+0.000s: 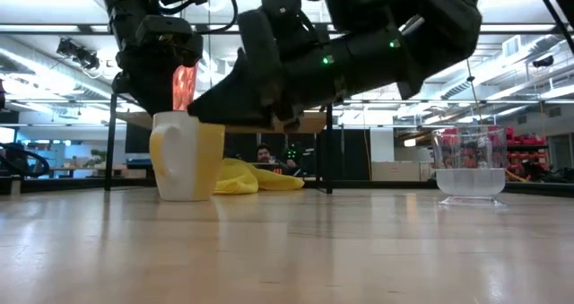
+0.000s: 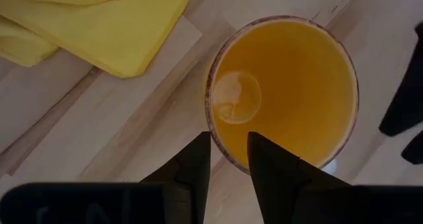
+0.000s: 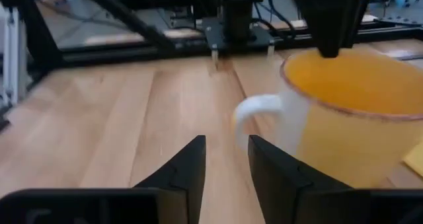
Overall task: Stack small to large cups/mugs on shelf
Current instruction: Put the yellow mug on the shelf
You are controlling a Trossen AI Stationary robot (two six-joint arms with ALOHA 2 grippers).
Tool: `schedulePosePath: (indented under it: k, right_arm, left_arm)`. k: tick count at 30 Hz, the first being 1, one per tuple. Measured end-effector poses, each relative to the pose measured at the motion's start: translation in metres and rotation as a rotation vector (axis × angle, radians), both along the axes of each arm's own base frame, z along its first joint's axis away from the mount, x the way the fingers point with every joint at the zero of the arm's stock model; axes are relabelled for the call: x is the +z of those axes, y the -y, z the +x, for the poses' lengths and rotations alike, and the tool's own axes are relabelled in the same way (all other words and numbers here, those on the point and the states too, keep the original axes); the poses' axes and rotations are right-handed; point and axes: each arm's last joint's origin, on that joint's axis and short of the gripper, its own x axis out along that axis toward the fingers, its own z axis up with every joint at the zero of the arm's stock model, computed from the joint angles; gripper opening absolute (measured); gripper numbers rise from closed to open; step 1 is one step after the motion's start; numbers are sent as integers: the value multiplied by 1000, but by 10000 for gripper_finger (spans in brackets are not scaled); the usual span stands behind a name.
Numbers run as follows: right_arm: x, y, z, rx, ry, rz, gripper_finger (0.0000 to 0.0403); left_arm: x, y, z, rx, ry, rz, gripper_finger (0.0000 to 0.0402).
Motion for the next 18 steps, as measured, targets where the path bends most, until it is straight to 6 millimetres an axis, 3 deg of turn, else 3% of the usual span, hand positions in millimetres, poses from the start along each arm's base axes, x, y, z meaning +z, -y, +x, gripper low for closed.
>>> schedulePosePath:
  k: [5,13,18]
  right_arm:
    - [3,-3,2,-7,15,9,120]
    - [-41,-1,22,-16,-11,29,119]
    - [-29,-6,34,-6,44,5,119]
  left_arm:
    - [1,0,1,1,16,1,108]
    - [2,2,4,-8,41,1,108]
    - [2,4,4,-19,42,-7,108]
